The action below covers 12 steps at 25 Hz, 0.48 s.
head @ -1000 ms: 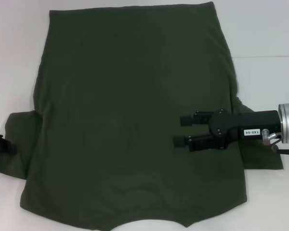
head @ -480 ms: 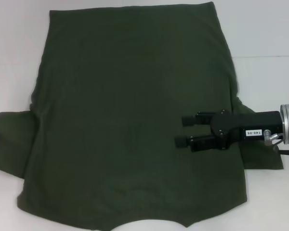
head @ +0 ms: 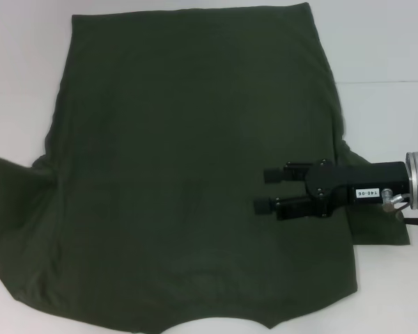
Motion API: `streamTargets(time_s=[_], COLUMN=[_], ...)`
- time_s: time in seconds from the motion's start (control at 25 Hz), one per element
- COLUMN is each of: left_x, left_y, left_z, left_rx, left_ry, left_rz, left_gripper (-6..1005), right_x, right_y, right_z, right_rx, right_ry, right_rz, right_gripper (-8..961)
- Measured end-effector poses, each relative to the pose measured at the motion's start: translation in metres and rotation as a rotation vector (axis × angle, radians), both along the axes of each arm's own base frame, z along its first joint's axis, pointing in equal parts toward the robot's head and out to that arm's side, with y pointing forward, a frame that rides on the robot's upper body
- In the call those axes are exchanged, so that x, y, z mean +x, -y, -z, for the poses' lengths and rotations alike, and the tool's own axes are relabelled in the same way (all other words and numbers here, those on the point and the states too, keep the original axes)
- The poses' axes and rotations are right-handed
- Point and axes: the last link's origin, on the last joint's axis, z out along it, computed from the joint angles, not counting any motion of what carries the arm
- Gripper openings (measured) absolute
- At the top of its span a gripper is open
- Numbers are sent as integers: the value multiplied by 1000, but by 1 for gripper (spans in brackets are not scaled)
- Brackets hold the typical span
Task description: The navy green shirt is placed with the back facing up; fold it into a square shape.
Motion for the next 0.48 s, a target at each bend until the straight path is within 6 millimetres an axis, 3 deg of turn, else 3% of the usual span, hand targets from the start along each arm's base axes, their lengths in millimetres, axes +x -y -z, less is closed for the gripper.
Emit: streamTargets(time_s=[0.08, 0.12, 0.24, 0.48], left_x=[5, 22, 35, 65], left_y=[-2, -9, -13, -25], left_z=[-1, -3, 0, 39], left_rx=[-9, -27, -44, -122], left_ry=[6, 30, 64, 162], left_rz=[-1, -11, -34, -97], left_gripper=[26, 27, 27, 28], right_x=[0, 0, 1, 2], right_y=[0, 0, 0, 0], right_z=[0, 0, 0, -1], right_rx=[1, 1, 1, 5], right_ry=[-1, -1, -1, 0], right_rz=[0, 0, 2, 8], right_gripper=[841, 840, 839, 836])
